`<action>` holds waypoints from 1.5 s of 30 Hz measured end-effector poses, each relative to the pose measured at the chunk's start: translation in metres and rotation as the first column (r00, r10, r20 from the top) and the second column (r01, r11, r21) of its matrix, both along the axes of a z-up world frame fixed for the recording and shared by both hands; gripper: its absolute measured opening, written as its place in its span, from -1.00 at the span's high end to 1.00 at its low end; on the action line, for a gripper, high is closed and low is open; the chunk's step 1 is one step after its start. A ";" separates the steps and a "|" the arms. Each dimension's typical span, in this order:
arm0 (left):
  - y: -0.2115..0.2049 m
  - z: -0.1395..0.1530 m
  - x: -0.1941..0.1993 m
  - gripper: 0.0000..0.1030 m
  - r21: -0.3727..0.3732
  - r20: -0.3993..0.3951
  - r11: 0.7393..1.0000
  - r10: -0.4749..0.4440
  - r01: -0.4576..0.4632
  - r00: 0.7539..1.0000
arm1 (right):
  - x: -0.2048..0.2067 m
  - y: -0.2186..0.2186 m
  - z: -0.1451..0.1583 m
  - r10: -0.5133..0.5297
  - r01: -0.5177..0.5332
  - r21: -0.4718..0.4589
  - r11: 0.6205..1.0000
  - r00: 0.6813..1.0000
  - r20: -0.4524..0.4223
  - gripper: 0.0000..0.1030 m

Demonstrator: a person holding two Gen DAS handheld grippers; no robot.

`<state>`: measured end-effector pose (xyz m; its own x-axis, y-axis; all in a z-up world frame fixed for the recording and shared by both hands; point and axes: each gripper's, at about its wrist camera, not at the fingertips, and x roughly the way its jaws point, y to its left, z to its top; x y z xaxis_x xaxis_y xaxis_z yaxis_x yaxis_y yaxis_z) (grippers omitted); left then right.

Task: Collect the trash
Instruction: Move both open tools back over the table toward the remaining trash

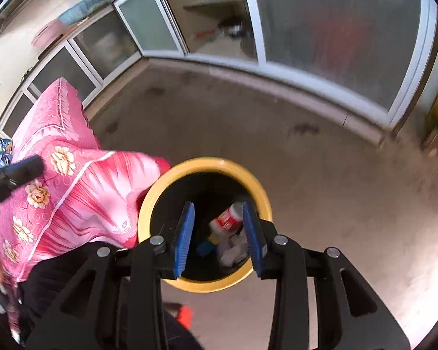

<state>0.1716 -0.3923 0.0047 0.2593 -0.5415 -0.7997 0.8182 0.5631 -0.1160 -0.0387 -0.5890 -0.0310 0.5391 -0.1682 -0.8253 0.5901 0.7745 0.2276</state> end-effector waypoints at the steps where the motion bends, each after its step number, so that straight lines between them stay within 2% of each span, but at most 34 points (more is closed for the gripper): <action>1: 0.008 0.007 0.000 0.03 -0.014 0.010 1.000 0.005 -0.005 1.000 | 0.001 0.003 0.010 0.014 -0.014 -0.018 1.000 1.000 0.013 0.36; 4: 0.058 0.040 0.002 0.03 -0.080 0.047 0.996 0.051 -0.047 0.998 | 0.007 0.017 0.036 0.071 -0.068 -0.056 0.996 0.996 0.057 0.36; 7: 0.124 0.067 0.003 0.03 -0.125 0.100 0.986 0.126 -0.113 0.987 | 0.029 0.047 0.068 0.192 -0.181 -0.098 0.979 0.975 0.113 0.36; 10: 0.197 0.080 0.007 0.02 -0.123 0.170 0.967 0.243 -0.224 0.955 | 0.061 0.082 0.090 0.314 -0.297 -0.128 0.946 0.937 0.151 0.36; 13: 0.272 0.084 0.016 -0.09 -0.120 0.202 0.921 0.387 -0.370 0.900 | 0.100 0.118 0.104 0.409 -0.388 -0.138 0.911 0.893 0.187 0.15; 15: 0.323 0.088 0.021 -0.49 -0.135 0.233 0.871 0.491 -0.472 0.839 | 0.129 0.143 0.112 0.463 -0.440 -0.151 0.885 0.864 0.197 0.07; 16: 0.338 0.088 0.024 -0.51 -0.137 0.245 0.855 0.519 -0.500 0.819 | 0.145 0.159 0.116 0.494 -0.467 -0.169 0.868 0.847 0.197 0.07; 17: 0.361 0.090 0.028 -0.52 -0.138 0.259 0.829 0.559 -0.542 0.788 | 0.156 0.171 0.120 0.515 -0.483 -0.187 0.855 0.834 0.198 0.06; 19: 0.388 0.092 0.036 -0.77 -0.140 0.264 0.800 0.598 -0.584 0.757 | 0.182 0.202 0.129 0.562 -0.518 -0.233 0.823 0.802 0.205 -0.12; 20: 0.405 0.093 0.042 -0.85 -0.142 0.270 0.775 0.628 -0.615 0.729 | 0.197 0.219 0.133 0.585 -0.534 -0.252 0.807 0.781 0.218 -0.36; 21: 0.414 0.092 0.047 -0.84 -0.139 0.271 0.763 0.642 -0.631 0.717 | 0.209 0.232 0.136 0.603 -0.549 -0.259 0.795 0.763 0.232 -0.47; 23: 0.434 0.090 0.060 -0.85 -0.125 0.275 0.742 0.664 -0.658 0.696 | 0.234 0.255 0.137 0.637 -0.584 -0.263 0.768 0.739 0.218 -0.47; 26: 0.447 0.085 0.076 -0.85 -0.096 0.281 0.731 0.671 -0.676 0.686 | 0.265 0.288 0.133 0.682 -0.608 -0.336 0.719 0.711 0.172 -0.58; 29: 0.460 0.079 0.091 -0.85 -0.079 0.287 0.714 0.685 -0.696 0.670 | 0.288 0.311 0.125 0.716 -0.646 -0.341 0.683 0.684 0.138 -0.58; 31: 0.467 0.074 0.100 -0.85 -0.080 0.267 0.708 0.693 -0.701 0.669 | 0.303 0.323 0.122 0.729 -0.659 -0.348 0.667 0.674 0.120 -0.58; 40: 0.486 0.057 0.135 -0.85 -0.093 0.199 0.680 0.728 -0.727 0.656 | 0.333 0.334 0.103 0.762 -0.694 -0.355 0.626 0.642 0.088 -0.61; 45: 0.495 0.048 0.157 -0.85 -0.095 0.158 0.662 0.747 -0.743 0.646 | 0.356 0.344 0.092 0.788 -0.729 -0.345 0.591 0.614 0.051 -0.61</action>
